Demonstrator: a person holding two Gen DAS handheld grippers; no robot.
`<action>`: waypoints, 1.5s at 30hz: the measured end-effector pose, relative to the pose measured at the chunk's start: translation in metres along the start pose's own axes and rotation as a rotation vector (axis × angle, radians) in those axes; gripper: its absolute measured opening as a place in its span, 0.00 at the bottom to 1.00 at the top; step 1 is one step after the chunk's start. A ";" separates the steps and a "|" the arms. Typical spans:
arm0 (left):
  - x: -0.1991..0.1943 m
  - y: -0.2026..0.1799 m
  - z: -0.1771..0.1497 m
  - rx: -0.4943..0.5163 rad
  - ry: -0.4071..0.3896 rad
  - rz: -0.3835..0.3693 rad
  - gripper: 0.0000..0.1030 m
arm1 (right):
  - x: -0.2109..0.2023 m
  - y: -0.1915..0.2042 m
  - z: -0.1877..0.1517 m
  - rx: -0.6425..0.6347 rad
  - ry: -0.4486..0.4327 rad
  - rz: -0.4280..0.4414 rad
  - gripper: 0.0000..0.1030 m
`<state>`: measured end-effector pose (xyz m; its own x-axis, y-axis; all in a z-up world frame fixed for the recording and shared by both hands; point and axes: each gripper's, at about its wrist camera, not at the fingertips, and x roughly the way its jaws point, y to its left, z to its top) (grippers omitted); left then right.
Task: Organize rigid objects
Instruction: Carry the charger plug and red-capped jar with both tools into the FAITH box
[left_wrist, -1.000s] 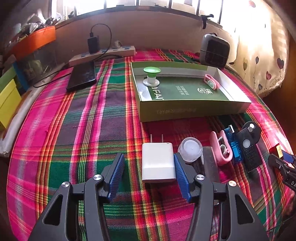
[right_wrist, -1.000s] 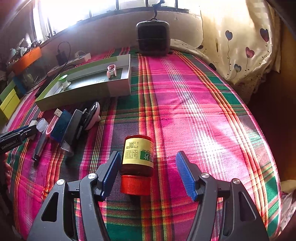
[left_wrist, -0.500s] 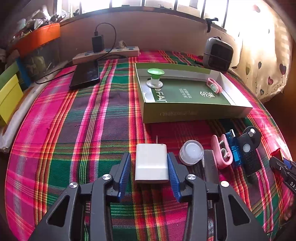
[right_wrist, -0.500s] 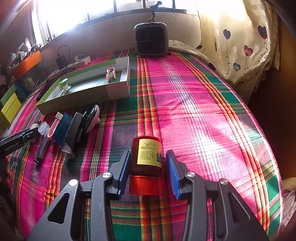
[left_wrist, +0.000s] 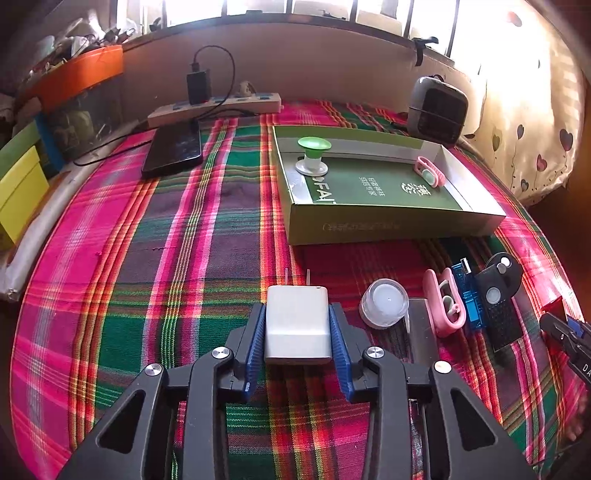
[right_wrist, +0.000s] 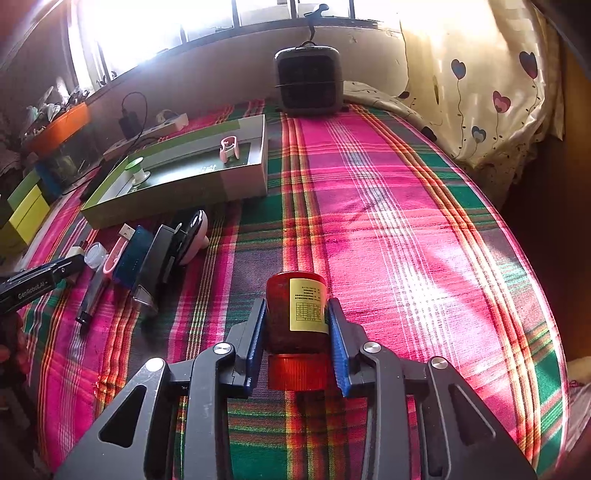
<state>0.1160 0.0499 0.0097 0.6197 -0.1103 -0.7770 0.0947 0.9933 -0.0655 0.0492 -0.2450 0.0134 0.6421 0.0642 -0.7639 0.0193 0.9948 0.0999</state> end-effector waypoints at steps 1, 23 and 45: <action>0.000 0.000 0.000 0.000 0.000 0.001 0.31 | 0.000 0.000 0.000 -0.002 -0.002 0.001 0.32; -0.011 0.001 0.004 0.001 -0.004 0.000 0.31 | -0.009 0.012 0.030 -0.015 -0.049 0.095 0.32; -0.005 0.001 0.003 -0.009 -0.002 -0.009 0.31 | -0.007 0.018 0.033 -0.020 -0.044 0.108 0.32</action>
<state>0.1156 0.0512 0.0159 0.6206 -0.1198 -0.7749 0.0938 0.9925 -0.0783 0.0704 -0.2297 0.0411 0.6729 0.1678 -0.7204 -0.0668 0.9837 0.1667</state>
